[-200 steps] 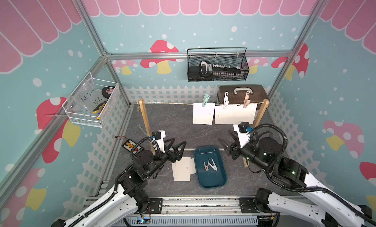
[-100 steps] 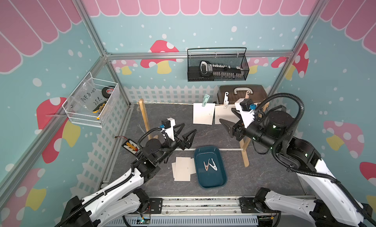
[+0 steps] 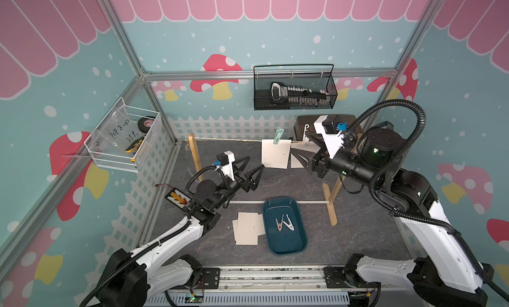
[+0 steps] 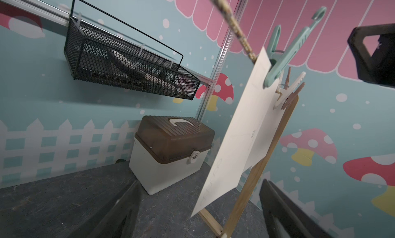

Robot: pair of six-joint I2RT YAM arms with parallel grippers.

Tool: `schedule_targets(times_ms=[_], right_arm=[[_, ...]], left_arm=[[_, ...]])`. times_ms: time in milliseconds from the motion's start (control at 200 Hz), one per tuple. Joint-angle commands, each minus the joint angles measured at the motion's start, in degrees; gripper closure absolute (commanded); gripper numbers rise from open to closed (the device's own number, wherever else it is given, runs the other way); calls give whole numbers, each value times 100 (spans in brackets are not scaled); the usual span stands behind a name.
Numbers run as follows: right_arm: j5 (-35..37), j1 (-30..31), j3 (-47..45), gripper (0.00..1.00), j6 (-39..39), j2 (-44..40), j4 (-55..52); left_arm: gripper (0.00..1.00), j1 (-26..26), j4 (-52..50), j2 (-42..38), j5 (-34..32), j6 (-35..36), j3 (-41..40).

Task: Remove the postcards from the strings
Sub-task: Pinch the postcard on the clothesline.

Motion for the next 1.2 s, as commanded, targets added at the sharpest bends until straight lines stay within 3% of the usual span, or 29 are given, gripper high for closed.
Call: schedule_targets(times_ms=[0, 170, 385, 640, 1056, 1196], right_arm=[[-256, -34, 84, 32, 153, 60, -170], [-227, -42, 153, 32, 197, 210, -288], [-214, -105, 112, 32, 247, 227, -338], [-342, -168, 237, 32, 259, 378, -418], [-497, -212, 356, 33, 292, 518, -428], [-433, -229, 419, 33, 276, 631, -397]], left_arm=[[9, 77, 502, 169, 467, -227, 194], [14, 90, 767, 621, 925, -430, 392], [25, 222, 1392, 1054, 1275, -907, 450], [42, 222, 1452, 1521, 1850, -1269, 767], [52, 213, 1536, 1550, 1995, -1297, 603], [65, 210, 1536, 1582, 1927, -1325, 580]])
